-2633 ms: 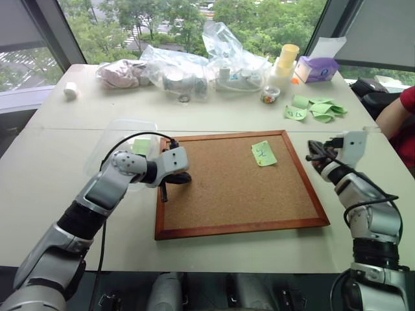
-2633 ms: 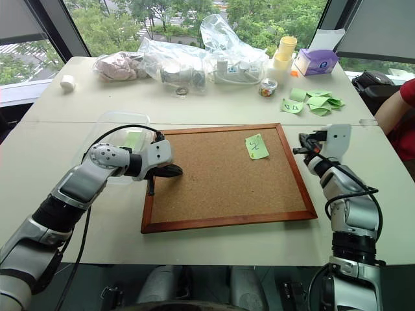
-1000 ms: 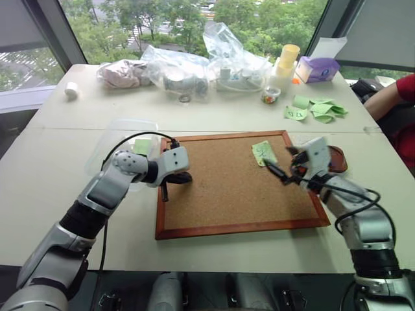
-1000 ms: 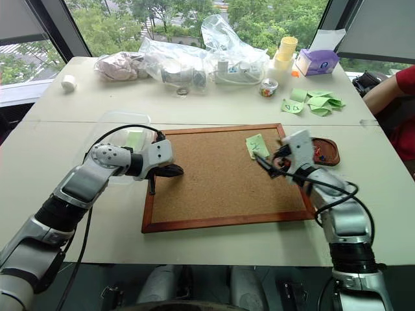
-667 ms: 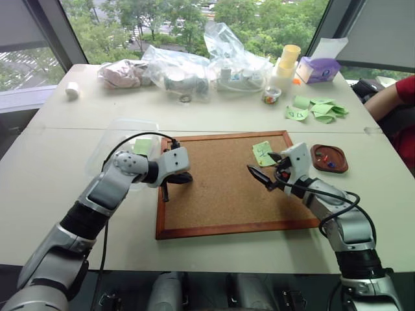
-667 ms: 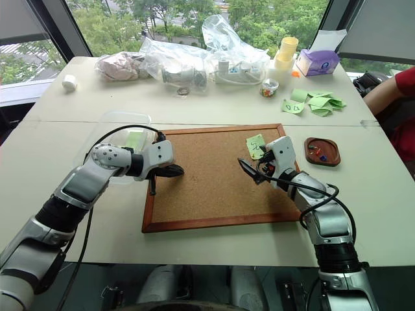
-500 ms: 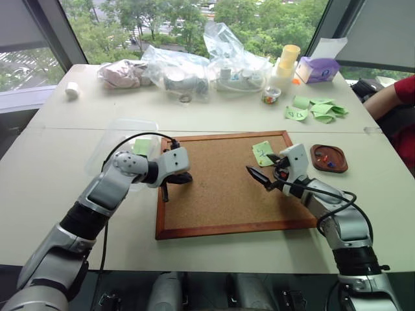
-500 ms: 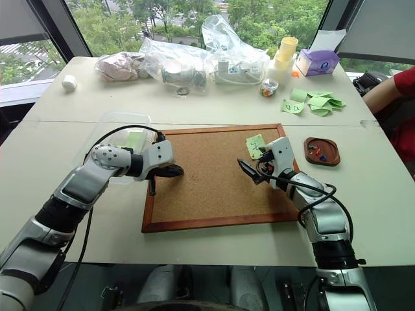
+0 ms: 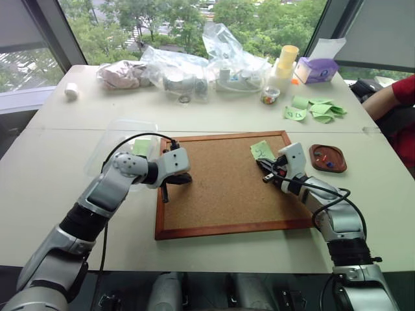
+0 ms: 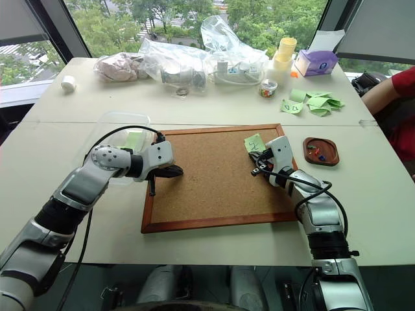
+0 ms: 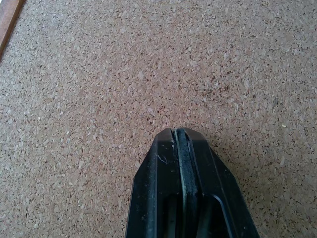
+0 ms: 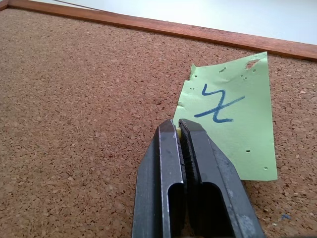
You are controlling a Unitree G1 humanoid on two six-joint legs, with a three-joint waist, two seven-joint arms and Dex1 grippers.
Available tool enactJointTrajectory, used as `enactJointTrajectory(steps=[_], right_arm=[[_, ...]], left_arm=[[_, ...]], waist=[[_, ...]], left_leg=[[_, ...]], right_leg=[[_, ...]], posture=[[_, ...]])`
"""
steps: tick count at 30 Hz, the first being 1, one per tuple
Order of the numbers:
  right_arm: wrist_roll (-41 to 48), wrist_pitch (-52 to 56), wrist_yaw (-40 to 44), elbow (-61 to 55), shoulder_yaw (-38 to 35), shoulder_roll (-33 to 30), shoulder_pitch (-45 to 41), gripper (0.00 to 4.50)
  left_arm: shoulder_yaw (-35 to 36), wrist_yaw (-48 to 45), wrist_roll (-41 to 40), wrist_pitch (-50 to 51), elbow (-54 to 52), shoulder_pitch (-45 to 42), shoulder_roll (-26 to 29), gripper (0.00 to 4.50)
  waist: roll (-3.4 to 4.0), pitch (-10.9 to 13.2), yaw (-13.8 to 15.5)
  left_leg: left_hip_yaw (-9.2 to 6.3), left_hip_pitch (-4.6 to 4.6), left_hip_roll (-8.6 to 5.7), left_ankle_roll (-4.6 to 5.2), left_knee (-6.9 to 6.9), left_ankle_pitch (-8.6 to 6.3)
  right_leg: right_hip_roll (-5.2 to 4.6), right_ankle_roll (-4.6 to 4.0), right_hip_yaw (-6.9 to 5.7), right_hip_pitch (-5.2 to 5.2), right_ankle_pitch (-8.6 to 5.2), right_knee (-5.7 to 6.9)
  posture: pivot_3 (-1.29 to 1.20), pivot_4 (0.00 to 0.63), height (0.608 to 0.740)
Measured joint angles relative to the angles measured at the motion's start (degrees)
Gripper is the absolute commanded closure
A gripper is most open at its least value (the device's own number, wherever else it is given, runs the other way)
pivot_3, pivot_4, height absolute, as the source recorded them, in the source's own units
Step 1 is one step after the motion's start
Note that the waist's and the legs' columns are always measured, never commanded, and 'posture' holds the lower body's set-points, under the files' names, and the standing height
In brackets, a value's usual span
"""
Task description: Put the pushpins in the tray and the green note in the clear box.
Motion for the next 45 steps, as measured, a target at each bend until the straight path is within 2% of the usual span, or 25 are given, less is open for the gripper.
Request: enactJointTrajectory(steps=[8,13,18,22,23,26,28,30,32,35,38,45], right_arm=[[-0.36,-0.17,-2.79,-1.95,-1.55,1.39,0.65,4.48],[3.59,2.97,-8.16,-12.6,-8.28,2.28,-1.58,4.48],[4.09,5.21,-8.34,-15.9,-7.77,1.78,0.51,4.48],[4.09,6.59,-7.76,-17.3,-7.17,0.46,1.29,4.5],[4.11,6.95,-7.39,-18.42,-6.93,-0.12,1.29,4.5],[4.24,7.57,-6.15,-21.03,-6.83,-2.15,1.31,4.5],[4.35,8.21,-5.79,-21.91,-6.87,-3.22,1.38,4.5],[4.68,8.72,-5.53,-22.73,-7.04,-3.52,1.42,4.5],[5.34,10.23,-5.38,-24.36,-7.57,-4.67,1.65,4.5],[6.51,11.7,-5.2,-28.45,-7.73,-5.59,0.41,4.5],[7.13,12.69,-5.35,-29.7,-7.75,-5.68,-0.54,4.5],[7.56,14.27,-6.3,-30.8,-7.71,-5.65,-0.6,4.5]], left_arm=[[0.07,0.0,-0.06,-0.19,0.0,-0.01,0.0,4.5],[0.39,-0.71,-1.07,0.09,0.2,-0.03,-0.15,4.5],[1.18,-1.49,-2.12,0.45,2.09,-0.74,-1.36,4.5],[7.26,-0.95,-10.76,6.54,4.68,-3.26,-8.58,3.09],[9.76,-0.55,-13.67,8.6,4.91,-5.15,-10.17,2.45],[20.62,2.32,-24.54,16.58,5.21,-12.58,-14.87,0.98],[25.46,5.34,-29.44,20.98,5.3,-15.82,-17.13,0.05],[27.52,7.99,-32.22,24.11,5.77,-16.39,-18.68,0.05],[31.74,15.61,-33.94,27.47,12.44,-18.92,-24.98,0.05],[33.93,21.67,-35.4,31.26,20.57,-22.22,-30.02,0.05],[32.71,21.68,-35.78,30.84,25.87,-23.71,-33.28,0.05],[31.68,18.69,-35.68,23.8,34.75,-27.7,-36.87,0.05]], waist=[[0.02,0.01,0.01],[0.03,0.02,0.04],[0.01,0.01,0.15],[-0.02,0.05,0.24],[-0.05,0.07,0.16],[-0.06,0.06,-0.04],[-0.03,0.05,-0.25],[-0.01,0.04,-0.33],[-0.03,0.05,0.22],[-0.08,0.07,0.17],[-0.08,0.07,0.12],[-0.08,0.07,0.07]], left_leg=[[0.01,-0.01,0.01,0.0,0.0,0.0],[-0.01,-0.07,0.04,-0.01,0.0,0.0],[0.02,-0.08,-0.01,0.0,0.0,0.0],[-0.09,-0.23,0.01,0.0,0.07,0.0],[-0.13,-0.25,0.01,0.0,0.08,0.0],[-0.18,-0.23,0.01,0.0,0.07,0.0],[-0.17,-0.18,0.0,0.0,0.04,0.0],[-0.17,-0.15,0.0,-0.02,0.02,0.01],[-0.25,-0.21,0.0,-0.05,0.08,0.04],[-0.31,-0.26,-0.2,0.02,0.1,0.01],[-0.32,-0.26,-0.2,0.01,0.0,0.01],[-0.29,-0.25,-0.2,-0.06,0.0,0.04]], right_leg=[[-0.02,0.0,0.0,-0.01,0.0,0.0],[-0.03,0.0,0.0,-0.08,0.0,0.04],[-0.04,0.0,-0.01,-0.07,0.0,0.02],[-0.05,0.01,-0.06,-0.12,0.0,0.01],[-0.02,0.0,-0.08,-0.15,0.0,0.01],[-0.01,0.01,-0.08,-0.14,0.0,0.01],[-0.02,0.01,-0.07,-0.12,0.0,0.01],[0.0,0.01,-0.07,-0.1,0.0,0.02],[-0.05,0.02,-0.11,-0.09,0.01,0.04],[-0.07,0.03,-0.12,-0.06,0.01,-0.03],[-0.05,0.02,-0.13,-0.07,0.01,-0.12],[-0.03,0.02,-0.13,-0.08,0.01,-0.12]], posture=[[0.0,0.15,0.735],[0.0,0.15,0.735],[0.0,0.15,0.735],[0.0,0.15,0.735],[0.0,0.15,0.735],[0.0,0.15,0.735],[0.0,0.15,0.735],[0.0,0.15,0.735],[0.0,0.15,0.735],[0.0,0.15,0.735],[0.0,0.15,0.735],[0.0,0.15,0.735]])
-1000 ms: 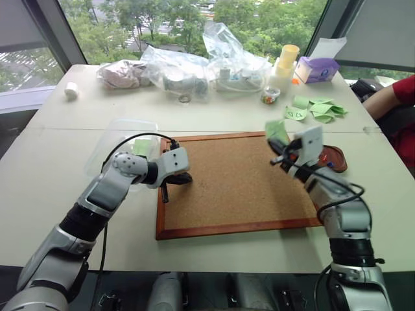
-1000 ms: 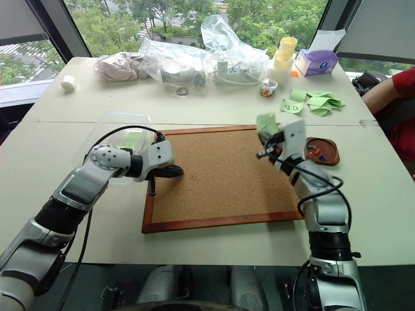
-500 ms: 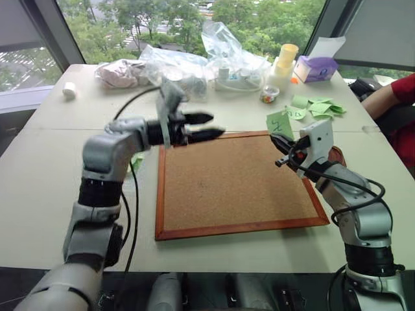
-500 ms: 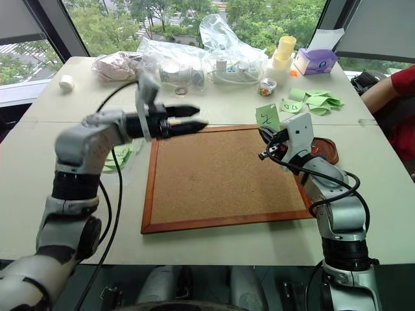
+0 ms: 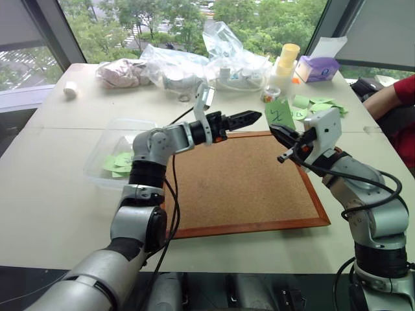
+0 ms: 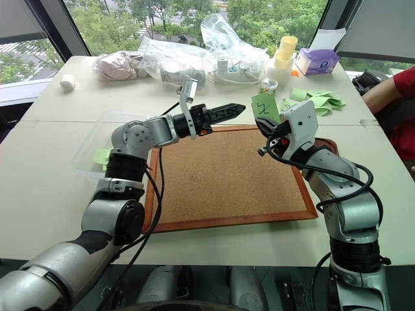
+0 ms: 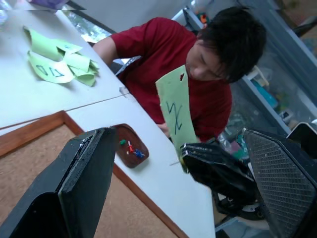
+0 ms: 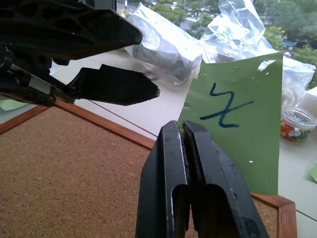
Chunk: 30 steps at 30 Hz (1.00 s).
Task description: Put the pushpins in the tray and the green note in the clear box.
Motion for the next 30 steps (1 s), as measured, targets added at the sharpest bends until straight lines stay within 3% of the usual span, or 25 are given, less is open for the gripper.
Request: enactJointTrajectory(steps=[5,7,11,15,16,30], right_arm=[[0.44,1.0,-0.98,-2.23,0.26,0.13,-0.05,4.5],[0.68,1.56,-1.19,-2.87,0.61,0.14,-0.06,4.5],[1.18,2.09,-1.82,-3.06,0.99,0.54,-0.06,4.5],[1.49,2.2,-2.16,-3.09,1.12,0.6,-0.06,4.5],[1.66,2.2,-2.19,-3.11,1.12,0.6,-0.06,4.5],[2.27,1.08,-3.02,-3.66,1.86,2.48,-0.13,4.5]], left_arm=[[0.19,-1.8,0.17,-4.95,7.8,-3.26,-2.69,0.05],[0.17,-2.34,0.64,-6.24,10.24,-3.99,-3.05,0.55],[1.91,-4.25,0.18,-7.66,16.25,-6.55,-4.9,2.22],[2.37,-4.93,0.13,-9.48,19.76,-7.55,-5.22,4.22],[2.39,-5.1,0.18,-9.85,20.15,-7.57,-5.18,4.43],[-0.92,-6.8,7.42,-17.23,22.28,-7.34,-3.19,4.43]], waist=[[0.0,0.0,0.04],[0.0,0.0,0.02],[0.0,0.0,0.02],[0.0,0.0,-0.06],[0.0,0.0,-0.06],[0.0,0.0,0.01]], left_leg=[[0.0,-0.01,-0.03,0.01,0.0,0.0],[-0.01,-0.01,-0.03,0.01,0.0,0.0],[-0.02,-0.02,-0.04,0.01,0.0,-0.01],[-0.04,-0.02,-0.04,0.02,-0.01,-0.01],[-0.04,-0.02,-0.03,0.01,-0.01,-0.01],[-0.05,-0.03,-0.04,0.02,-0.01,-0.01]], right_leg=[[-0.01,0.0,0.0,0.0,0.0,-0.02],[0.0,0.0,0.0,0.0,0.0,-0.02],[0.0,0.0,-0.01,0.0,0.0,-0.04],[0.0,0.0,-0.01,0.0,0.0,-0.04],[0.01,0.0,-0.01,0.0,0.0,-0.04],[0.0,0.0,-0.02,0.0,0.0,-0.05]], posture=[[0.0,0.15,0.735],[0.0,0.15,0.735],[0.0,0.15,0.735],[0.0,0.15,0.735],[0.0,0.15,0.735],[0.0,0.15,0.735]])
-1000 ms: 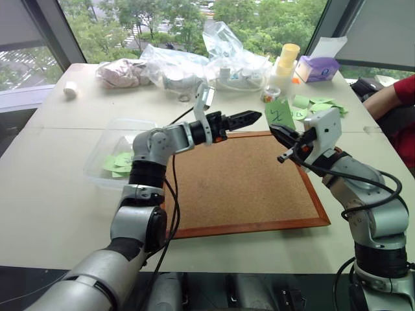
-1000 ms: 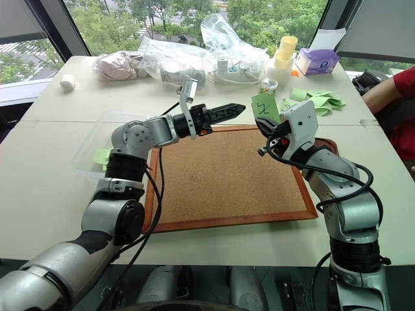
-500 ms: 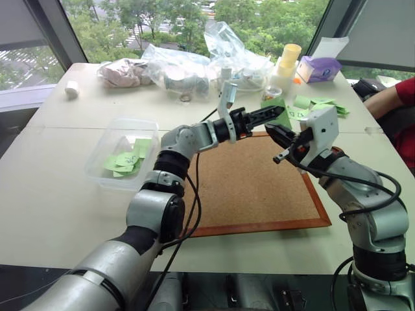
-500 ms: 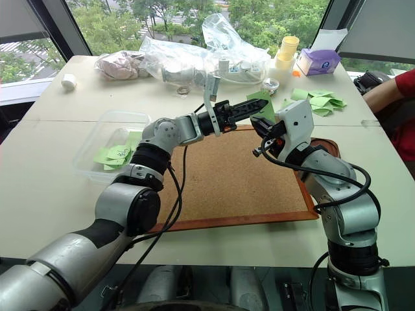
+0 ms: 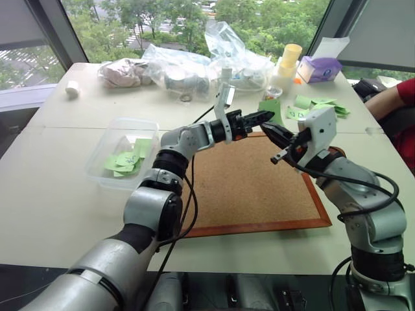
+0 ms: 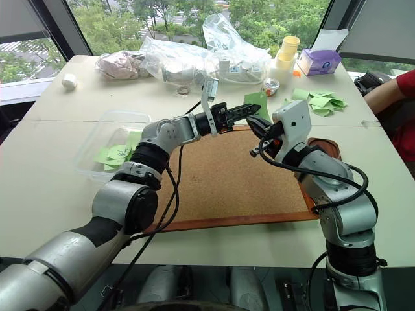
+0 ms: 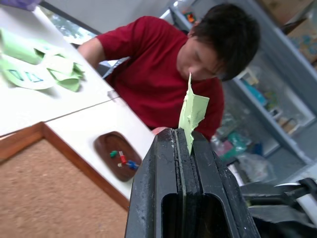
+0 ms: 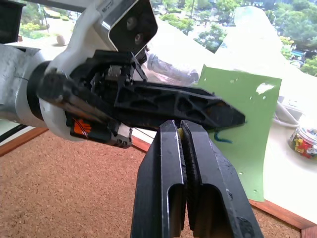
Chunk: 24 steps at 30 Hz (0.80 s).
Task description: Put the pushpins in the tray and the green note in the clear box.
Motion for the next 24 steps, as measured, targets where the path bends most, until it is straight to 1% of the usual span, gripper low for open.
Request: enactJointTrajectory(steps=[7,9,11,13,15,17,19,21,24], right_arm=[[0.02,-1.57,-0.67,0.0,0.11,0.8,0.0,4.5],[0.63,-1.51,-1.76,0.05,-0.75,2.17,-0.01,4.5],[1.45,-1.26,-4.01,0.97,-3.05,3.73,-0.46,4.5],[0.99,-1.27,-6.99,3.41,-6.4,3.98,-1.36,4.5],[-0.14,-1.03,-10.35,6.84,-9.71,3.75,-2.24,4.5],[-2.14,0.49,-13.35,12.58,-12.4,1.36,-2.95,4.5],[-4.37,2.41,-14.98,18.92,-14.89,-1.71,-2.89,4.5],[-5.66,4.09,-15.44,22.6,-14.9,-3.01,-2.95,4.5],[-6.58,5.02,-16.12,30.54,-14.41,-2.92,-4.85,4.5]], left_arm=[[0.1,1.92,2.47,-2.93,2.07,0.66,0.8,4.43],[-0.76,1.89,4.19,-4.65,1.79,0.82,1.14,4.43],[-4.43,1.11,7.68,-7.95,-0.36,1.92,2.08,4.43],[-8.81,-0.15,11.61,-11.33,-3.66,3.72,3.27,4.43],[-13.96,-1.84,16.04,-14.3,-8.34,5.71,5.62,4.43],[-21.19,-5.33,21.44,-17.26,-17.61,8.55,11.06,4.43],[-25.27,-8.77,24.8,-18.1,-26.32,10.52,15.99,4.43],[-26.3,-10.89,25.02,-16.86,-31.76,11.82,18.22,4.43],[-29.71,-15.47,24.5,-11.12,-43.11,15.11,21.45,4.43]], waist=[[0.0,0.0,0.05],[0.0,0.0,0.05],[0.0,0.0,0.04],[0.0,0.0,0.08],[0.0,0.0,0.05],[0.02,0.01,-0.03],[0.07,0.0,-0.03],[0.09,-0.01,-0.06],[0.1,-0.01,-0.19]], left_leg=[[-0.01,-0.01,0.01,0.01,0.0,0.0],[0.0,-0.02,0.0,0.01,0.0,0.0],[0.01,-0.01,0.01,0.0,0.0,0.0],[0.05,-0.02,0.01,0.0,0.0,0.0],[0.13,-0.01,0.02,0.0,-0.01,0.0],[0.23,-0.01,0.04,-0.01,-0.05,0.0],[0.26,0.0,0.1,-0.01,-0.06,0.01],[0.27,0.01,0.18,-0.01,-0.05,0.01],[0.27,0.03,0.14,-0.01,-0.04,0.0]], right_leg=[[-0.01,0.0,-0.02,0.0,0.0,0.0],[-0.01,0.0,-0.02,0.0,0.0,-0.01],[-0.01,0.0,-0.02,0.0,0.0,0.0],[-0.02,0.0,-0.02,0.0,0.0,0.0],[-0.02,0.0,-0.02,0.0,0.0,0.0],[-0.02,-0.01,0.0,-0.02,0.0,0.0],[-0.02,-0.02,0.01,-0.03,-0.01,0.0],[0.0,-0.02,0.02,-0.03,-0.01,0.01],[0.01,-0.01,0.09,-0.03,-0.01,0.04]], posture=[[0.0,0.15,0.735],[0.0,0.15,0.735],[0.0,0.15,0.735],[0.0,0.15,0.735],[0.0,0.15,0.735],[0.0,0.15,0.735],[0.0,0.15,0.735],[0.0,0.15,0.735],[0.0,0.15,0.735]])
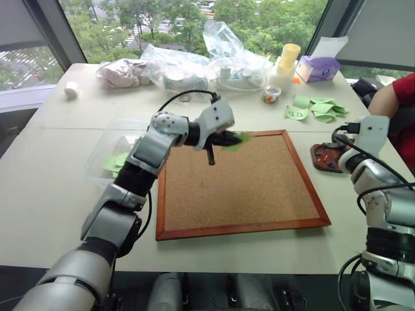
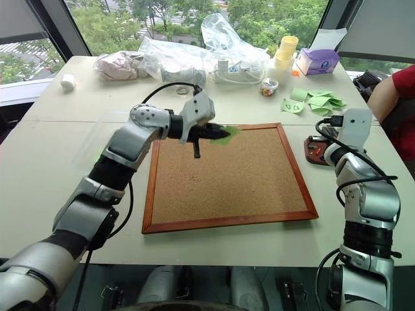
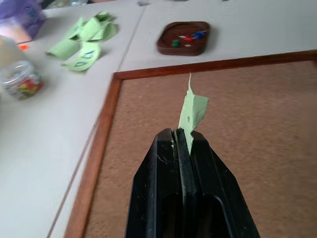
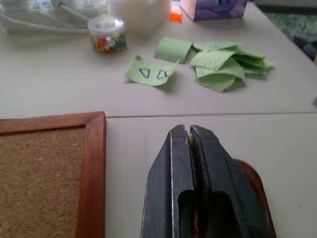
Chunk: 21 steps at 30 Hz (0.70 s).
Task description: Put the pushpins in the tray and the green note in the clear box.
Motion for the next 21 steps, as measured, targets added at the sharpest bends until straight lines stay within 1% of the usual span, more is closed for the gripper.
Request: enactJointTrajectory(steps=[3,4,6,9,16,21], right_arm=[[-0.31,-0.32,0.11,3.8,-0.06,-0.02,-1.02,4.5],[-0.49,-0.9,0.29,7.86,-0.12,-0.41,-3.26,4.5],[-0.73,-1.28,0.78,11.62,-0.09,-0.6,-4.89,4.5],[-0.9,-2.06,1.19,15.22,0.05,-0.59,-5.66,3.63],[-0.83,-3.6,1.09,19.79,-0.33,-0.46,-7.82,0.09],[-0.05,-4.4,0.54,20.78,-1.77,-0.36,-8.5,0.09]], left_arm=[[-0.78,-0.75,0.05,2.12,-3.33,1.61,1.74,4.43],[-0.62,0.39,0.03,3.79,-4.97,2.28,1.94,4.43],[0.05,1.96,0.01,5.34,-5.51,3.26,1.95,4.43],[0.32,3.62,0.09,6.52,-5.49,4.11,2.19,4.5],[0.32,5.65,0.12,7.17,-5.5,4.49,2.26,4.5],[0.32,6.5,0.14,7.16,-5.49,4.55,2.43,4.5]], waist=[[0.05,0.02,-0.08],[0.05,0.02,-0.17],[0.05,0.02,-0.14],[0.05,0.02,-0.01],[0.05,0.02,-0.09],[0.06,0.02,-0.07]], left_leg=[[-0.07,0.02,0.01,0.0,0.02,0.0],[-0.03,0.04,0.0,0.0,0.01,0.0],[-0.03,0.06,0.02,0.0,0.01,0.0],[-0.04,0.04,0.05,0.0,0.01,0.0],[-0.02,0.04,0.09,0.0,0.01,0.0],[-0.01,0.04,0.1,0.0,0.02,0.0]], right_leg=[[0.03,0.0,0.02,-0.01,0.0,0.04],[0.01,0.01,0.1,-0.01,0.01,0.05],[0.02,0.01,0.1,-0.01,0.01,0.05],[0.01,0.01,0.1,-0.02,0.01,0.05],[0.02,0.01,0.1,-0.02,0.01,0.05],[0.01,0.01,0.1,-0.02,0.01,0.05]], posture=[[0.0,0.15,0.735],[0.0,0.15,0.735],[0.0,0.15,0.735],[0.0,0.15,0.735],[0.0,0.15,0.735],[0.0,0.15,0.735]])
